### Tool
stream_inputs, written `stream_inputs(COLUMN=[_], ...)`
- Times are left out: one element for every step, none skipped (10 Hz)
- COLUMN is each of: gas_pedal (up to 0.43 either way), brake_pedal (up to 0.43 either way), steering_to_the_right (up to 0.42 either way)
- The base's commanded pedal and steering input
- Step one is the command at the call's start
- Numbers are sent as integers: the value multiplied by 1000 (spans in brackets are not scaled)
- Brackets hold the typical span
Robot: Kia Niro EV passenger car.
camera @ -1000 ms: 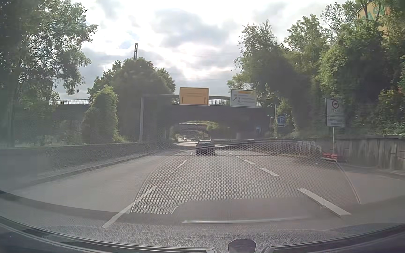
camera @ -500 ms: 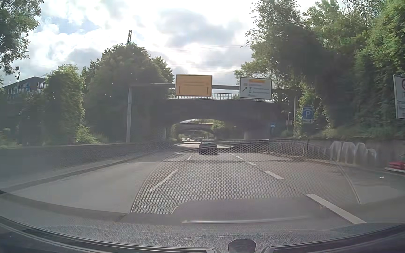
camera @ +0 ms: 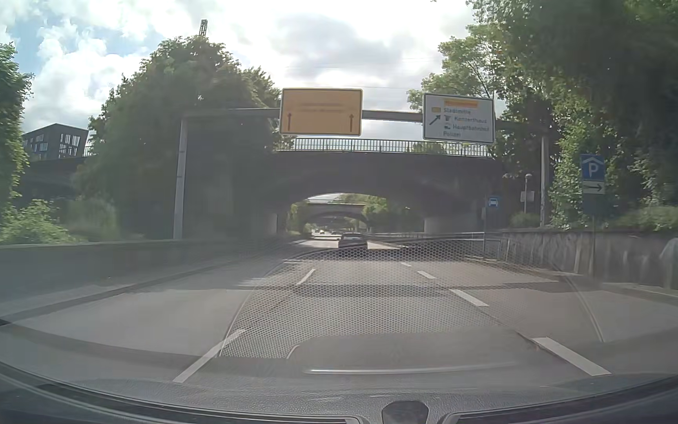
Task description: Follow the waypoints while adhering to traffic rules and regulations
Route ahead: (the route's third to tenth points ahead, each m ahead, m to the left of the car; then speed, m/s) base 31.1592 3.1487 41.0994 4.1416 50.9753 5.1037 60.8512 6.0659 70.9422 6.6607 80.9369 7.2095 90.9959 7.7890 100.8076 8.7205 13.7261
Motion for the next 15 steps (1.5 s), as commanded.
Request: stream_inputs(gas_pedal=[98,98,98,98,98,98,98,98,98,98,98,98,98,98,98], brake_pedal=[0,0,0,0,0,0,0,0,0,0,0,0,0,0,0], steering_to_the_right=[-13,-13,-13,-11,-10,-10,-10,-10,-10,-9,-9,-9,-9,-9,-9])
